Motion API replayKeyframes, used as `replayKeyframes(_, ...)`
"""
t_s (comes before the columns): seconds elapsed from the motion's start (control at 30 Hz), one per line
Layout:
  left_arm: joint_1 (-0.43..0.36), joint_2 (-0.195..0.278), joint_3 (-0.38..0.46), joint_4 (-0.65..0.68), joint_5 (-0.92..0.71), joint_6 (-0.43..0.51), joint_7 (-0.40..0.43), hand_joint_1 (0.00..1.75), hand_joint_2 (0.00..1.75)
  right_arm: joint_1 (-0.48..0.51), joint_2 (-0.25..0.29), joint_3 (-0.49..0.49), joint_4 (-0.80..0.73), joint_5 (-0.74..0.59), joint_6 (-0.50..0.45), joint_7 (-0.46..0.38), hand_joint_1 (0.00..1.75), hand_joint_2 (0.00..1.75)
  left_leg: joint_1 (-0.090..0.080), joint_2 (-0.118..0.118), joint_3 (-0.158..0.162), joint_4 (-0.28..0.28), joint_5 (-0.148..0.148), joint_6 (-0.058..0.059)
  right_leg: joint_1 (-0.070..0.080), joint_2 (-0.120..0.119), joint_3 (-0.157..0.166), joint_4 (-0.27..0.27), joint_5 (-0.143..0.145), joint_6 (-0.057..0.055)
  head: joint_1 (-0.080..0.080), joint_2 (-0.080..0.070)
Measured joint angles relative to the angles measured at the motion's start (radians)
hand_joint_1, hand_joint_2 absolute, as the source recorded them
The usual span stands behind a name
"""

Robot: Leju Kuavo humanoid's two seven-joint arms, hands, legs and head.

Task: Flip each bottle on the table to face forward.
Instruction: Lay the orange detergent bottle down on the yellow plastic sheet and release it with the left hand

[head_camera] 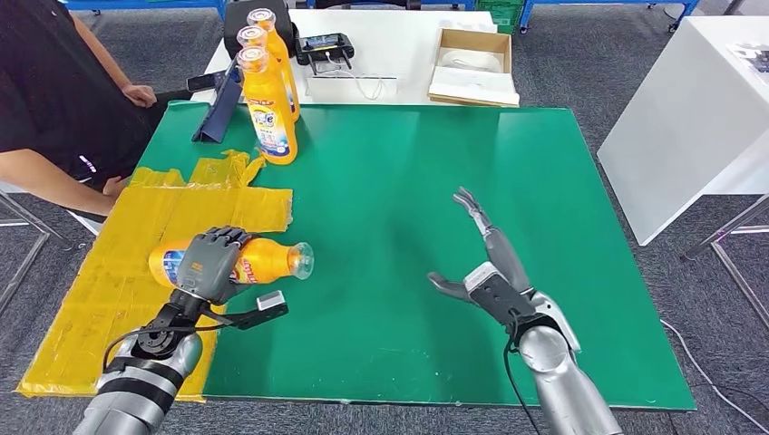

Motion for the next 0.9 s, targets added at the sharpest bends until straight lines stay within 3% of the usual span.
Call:
replayKeyframes(0.27,-0.026,0.019,-0.001,0.086,-0.009,0.001,0.01,1.75,1.75,0.01,-0.019,-0.019,-0.031,0.0,0.001,-0.002,0.0,1.75,0.0,0.0,0.0,0.0,0.0,0.0,0.0,0.0,0.0,0.0,0.0,0.0,0.0,0.0)
replayKeyframes(0.47,-0.063,0.043,-0.002,0.169,-0.097,-0.035,0.091,1.75,1.75,0.022,-0.029,-0.02,-0.048,0.0,0.002,-0.002,0.0,1.75,0.0,0.0,0.0,0.0,0.0,0.0,0.0,0.0,0.0,0.0,0.0,0.0,0.0,0.0)
replayKeyframes(0.7,-0.121,0.068,-0.008,0.287,-0.13,-0.054,0.108,1.75,1.75,0.039,-0.036,-0.02,-0.06,0.003,0.002,-0.001,0.0,1.75,0.0,-0.001,0.0,0.0,0.0,0.0,0.0,0.0,0.001,0.0,0.0,0.0,0.0,0.0)
replayKeyframes(0.83,-0.136,0.069,-0.011,0.315,-0.111,-0.074,0.089,0.0,1.75,0.043,-0.039,-0.02,-0.064,0.003,0.005,-0.001,0.0,1.75,0.0,-0.001,0.001,0.0,0.0,0.0,0.0,0.0,0.002,0.0,0.0,0.0,0.0,0.0)
replayKeyframes(0.9,-0.143,0.071,-0.011,0.324,-0.061,-0.102,0.038,0.0,1.75,0.044,-0.04,-0.02,-0.064,0.002,0.007,-0.001,0.0,1.75,0.0,-0.001,0.002,0.0,0.0,0.0,0.0,0.0,0.003,0.0,0.0,0.0,0.0,0.0)
